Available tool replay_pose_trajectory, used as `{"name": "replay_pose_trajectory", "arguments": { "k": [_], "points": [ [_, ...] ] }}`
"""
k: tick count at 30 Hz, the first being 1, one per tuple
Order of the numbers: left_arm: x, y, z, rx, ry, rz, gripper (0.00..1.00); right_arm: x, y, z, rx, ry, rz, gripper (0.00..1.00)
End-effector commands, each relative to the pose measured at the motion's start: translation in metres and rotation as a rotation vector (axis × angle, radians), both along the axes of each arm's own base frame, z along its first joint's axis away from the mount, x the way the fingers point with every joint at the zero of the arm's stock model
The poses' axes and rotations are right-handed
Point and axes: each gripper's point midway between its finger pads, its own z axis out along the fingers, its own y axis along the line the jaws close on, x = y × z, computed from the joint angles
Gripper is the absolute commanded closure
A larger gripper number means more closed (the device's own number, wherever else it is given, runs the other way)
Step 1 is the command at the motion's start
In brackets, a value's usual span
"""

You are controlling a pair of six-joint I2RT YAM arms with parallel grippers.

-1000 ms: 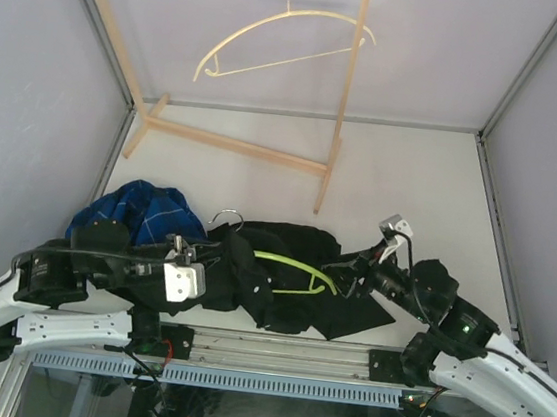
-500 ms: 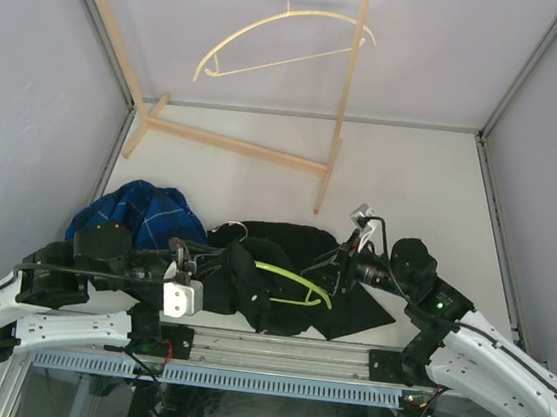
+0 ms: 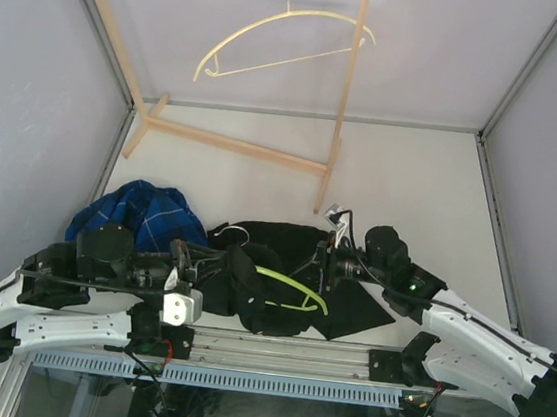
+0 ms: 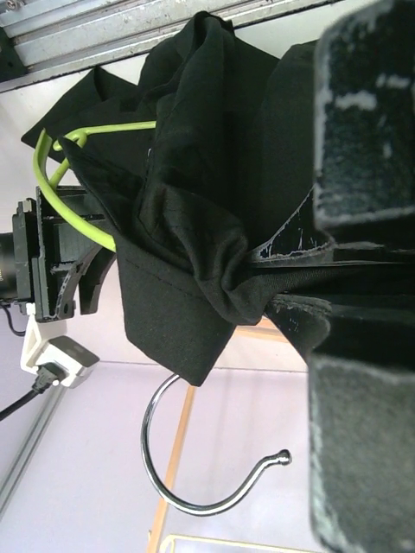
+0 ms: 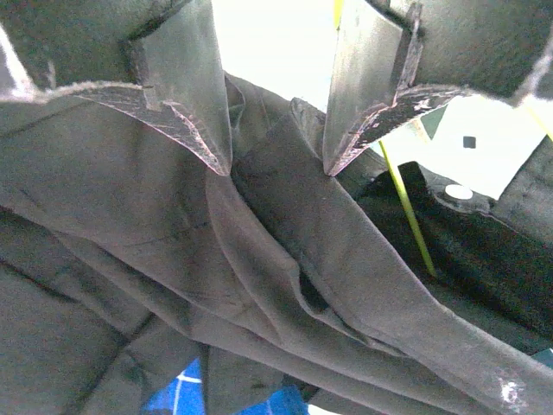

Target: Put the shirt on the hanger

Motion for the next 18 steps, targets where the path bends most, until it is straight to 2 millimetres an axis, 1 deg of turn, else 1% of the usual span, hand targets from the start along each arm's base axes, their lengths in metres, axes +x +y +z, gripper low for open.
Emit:
{"name": "replay_pose_trajectory", "arguments": {
  "k": [1, 3, 6, 11, 15, 18],
  "points": [
    [0.006, -0.006, 0.046, -0.169, -0.121, 0.004, 1.00, -0.009, 0.016, 0.030, 0.101, -0.026, 0.095, 0.54],
    [0.007, -0.005, 0.046, -0.168, -0.136, 0.005, 1.00, -0.010, 0.018, 0.028, 0.102, -0.019, 0.107, 0.55],
    [0.009, -0.004, 0.043, -0.156, -0.155, 0.007, 1.00, -0.008, 0.015, 0.033, 0.111, -0.034, 0.092, 0.56],
    [0.005, -0.003, 0.036, -0.140, -0.167, -0.020, 1.00, -0.003, -0.003, 0.053, 0.142, -0.102, 0.024, 0.54],
    [0.002, -0.004, 0.032, -0.141, -0.201, -0.046, 1.00, -0.007, -0.012, 0.066, 0.177, -0.113, 0.024, 0.53],
    [0.001, -0.006, 0.035, -0.154, -0.217, -0.057, 1.00, -0.008, -0.012, 0.064, 0.173, -0.098, 0.039, 0.53]
  ]
}}
